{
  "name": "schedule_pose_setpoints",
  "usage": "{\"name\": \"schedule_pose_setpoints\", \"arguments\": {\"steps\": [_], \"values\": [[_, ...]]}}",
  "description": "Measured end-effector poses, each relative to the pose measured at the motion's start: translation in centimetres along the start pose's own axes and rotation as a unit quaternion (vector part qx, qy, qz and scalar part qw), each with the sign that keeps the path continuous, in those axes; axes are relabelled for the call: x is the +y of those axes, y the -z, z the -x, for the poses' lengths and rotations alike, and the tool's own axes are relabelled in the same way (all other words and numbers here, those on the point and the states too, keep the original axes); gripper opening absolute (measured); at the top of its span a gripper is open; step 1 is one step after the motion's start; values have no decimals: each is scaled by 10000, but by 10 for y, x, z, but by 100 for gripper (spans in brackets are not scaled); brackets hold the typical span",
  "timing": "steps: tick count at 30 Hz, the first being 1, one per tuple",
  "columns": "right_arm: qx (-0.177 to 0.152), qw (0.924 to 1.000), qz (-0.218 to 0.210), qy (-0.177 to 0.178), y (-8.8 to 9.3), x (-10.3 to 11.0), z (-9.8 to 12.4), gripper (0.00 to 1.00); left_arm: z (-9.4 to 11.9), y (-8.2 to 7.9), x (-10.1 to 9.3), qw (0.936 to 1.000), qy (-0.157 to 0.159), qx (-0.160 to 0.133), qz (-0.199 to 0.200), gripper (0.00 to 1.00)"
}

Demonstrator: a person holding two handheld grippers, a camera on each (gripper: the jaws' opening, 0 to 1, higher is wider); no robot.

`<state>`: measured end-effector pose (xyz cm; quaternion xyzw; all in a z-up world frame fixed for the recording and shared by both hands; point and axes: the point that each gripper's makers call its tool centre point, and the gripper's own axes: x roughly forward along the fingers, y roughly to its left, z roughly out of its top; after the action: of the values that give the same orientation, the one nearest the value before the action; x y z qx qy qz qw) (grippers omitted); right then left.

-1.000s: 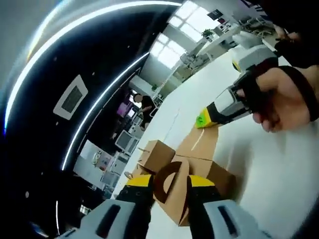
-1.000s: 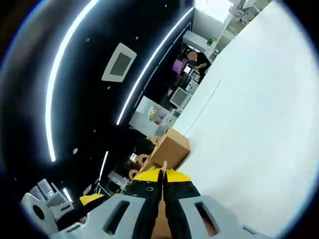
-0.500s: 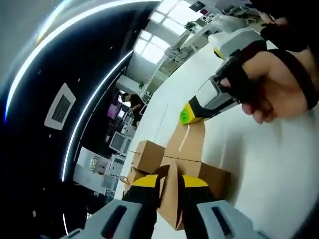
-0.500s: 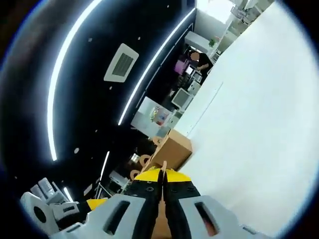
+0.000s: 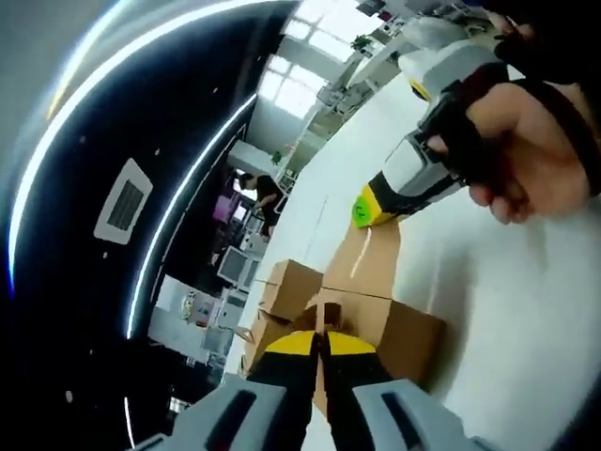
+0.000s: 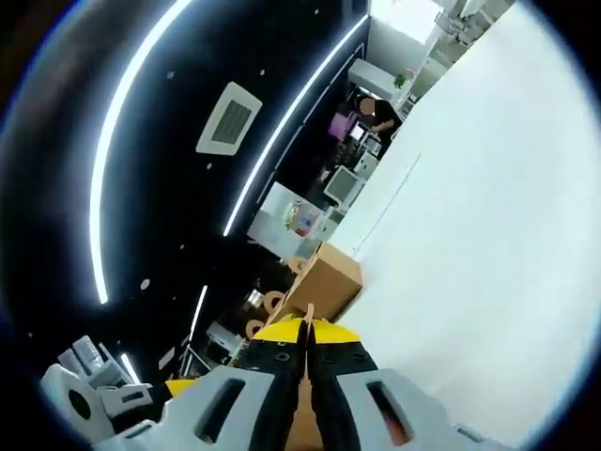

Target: Pick up one paper box from the group, open the paper box, and remove the item inside

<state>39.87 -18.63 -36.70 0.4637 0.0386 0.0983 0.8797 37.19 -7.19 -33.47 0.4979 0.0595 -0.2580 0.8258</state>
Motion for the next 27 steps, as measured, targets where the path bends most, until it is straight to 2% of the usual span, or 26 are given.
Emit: {"name": "schedule_pose_setpoints", "arguments": {"steps": [3, 6, 11, 13, 16, 20, 21, 23, 25, 26, 27], "values": [[4, 10000, -5, 3, 0, -1, 0, 3, 6, 1, 10, 9986, -144, -207, 454, 4], [1, 10000, 2, 12, 1, -1, 0, 3, 15, 4, 25, 9944, -465, -374, 875, 4], [-15, 10000, 52, 38, -1, -2, 0, 3, 25, 17, 47, 9816, -920, -641, 1548, 4], [7, 10000, 75, 35, -1, -2, 0, 3, 27, 22, 47, 9707, -946, -823, 2051, 4], [25, 9999, 125, 18, 0, 0, 0, 3, 30, 32, 53, 9487, -974, -1025, 2828, 5], [50, 9998, 203, -3, 0, 2, -1, 3, 32, 47, 57, 9132, -929, -1249, 3765, 5], [63, 9998, 198, -11, 0, 2, -1, 3, 33, 50, 57, 9013, -904, -1316, 4027, 5], [82, 9997, 215, -20, 1, 2, -2, 3, 33, 54, 58, 8672, -772, -1545, 4670, 5], [95, 9998, 166, -26, 3, 2, -2, 3, 35, 58, 58, 8229, -627, -1702, 5385, 5], [95, 9999, 97, -16, 3, 1, -2, 3, 35, 66, 61, 8094, -744, -1700, 5572, 5], [123, 9999, -89, -35, 5, 1, -3, 3, 34, 72, 60, 7975, -721, -1705, 5742, 5]]}}
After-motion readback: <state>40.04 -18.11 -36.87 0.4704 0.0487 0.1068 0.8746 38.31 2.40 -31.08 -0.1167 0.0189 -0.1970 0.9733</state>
